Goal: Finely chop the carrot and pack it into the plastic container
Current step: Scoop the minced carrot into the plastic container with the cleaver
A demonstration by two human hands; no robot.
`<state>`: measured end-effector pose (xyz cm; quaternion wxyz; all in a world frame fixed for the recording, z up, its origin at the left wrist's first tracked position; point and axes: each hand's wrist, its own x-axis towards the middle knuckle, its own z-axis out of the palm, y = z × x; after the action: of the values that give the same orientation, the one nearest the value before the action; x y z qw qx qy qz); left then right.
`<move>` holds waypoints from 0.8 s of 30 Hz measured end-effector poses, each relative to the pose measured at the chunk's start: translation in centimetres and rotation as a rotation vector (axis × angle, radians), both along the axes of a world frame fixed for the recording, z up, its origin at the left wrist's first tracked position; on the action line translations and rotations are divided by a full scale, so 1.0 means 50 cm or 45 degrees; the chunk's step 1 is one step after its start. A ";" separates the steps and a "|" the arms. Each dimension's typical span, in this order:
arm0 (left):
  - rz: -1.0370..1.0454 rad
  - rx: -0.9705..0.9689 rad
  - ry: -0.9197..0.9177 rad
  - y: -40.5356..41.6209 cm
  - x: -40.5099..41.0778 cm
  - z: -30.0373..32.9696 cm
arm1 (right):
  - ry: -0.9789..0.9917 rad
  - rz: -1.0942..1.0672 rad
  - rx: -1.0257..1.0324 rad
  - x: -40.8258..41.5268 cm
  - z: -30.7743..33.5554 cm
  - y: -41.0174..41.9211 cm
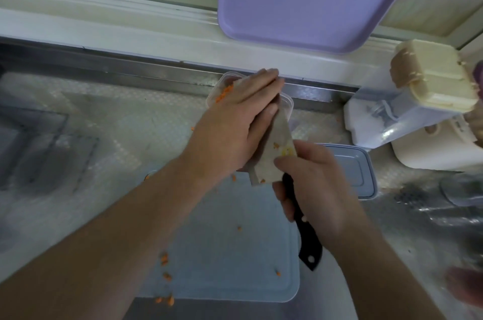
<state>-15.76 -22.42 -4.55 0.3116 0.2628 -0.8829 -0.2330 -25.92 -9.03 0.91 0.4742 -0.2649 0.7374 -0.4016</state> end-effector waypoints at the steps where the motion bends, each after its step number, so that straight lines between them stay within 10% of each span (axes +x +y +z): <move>1: -0.009 -0.022 -0.005 -0.015 -0.010 0.005 | -0.017 -0.042 -0.013 -0.010 0.005 -0.015; 24: 0.192 0.213 -0.202 -0.058 0.057 -0.002 | 0.367 -0.030 -0.054 -0.038 -0.009 -0.075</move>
<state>-12.90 -25.30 -4.65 0.2345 0.3711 -0.8600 -0.2603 -27.82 -12.77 0.48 0.3530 -0.3210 0.7922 -0.3805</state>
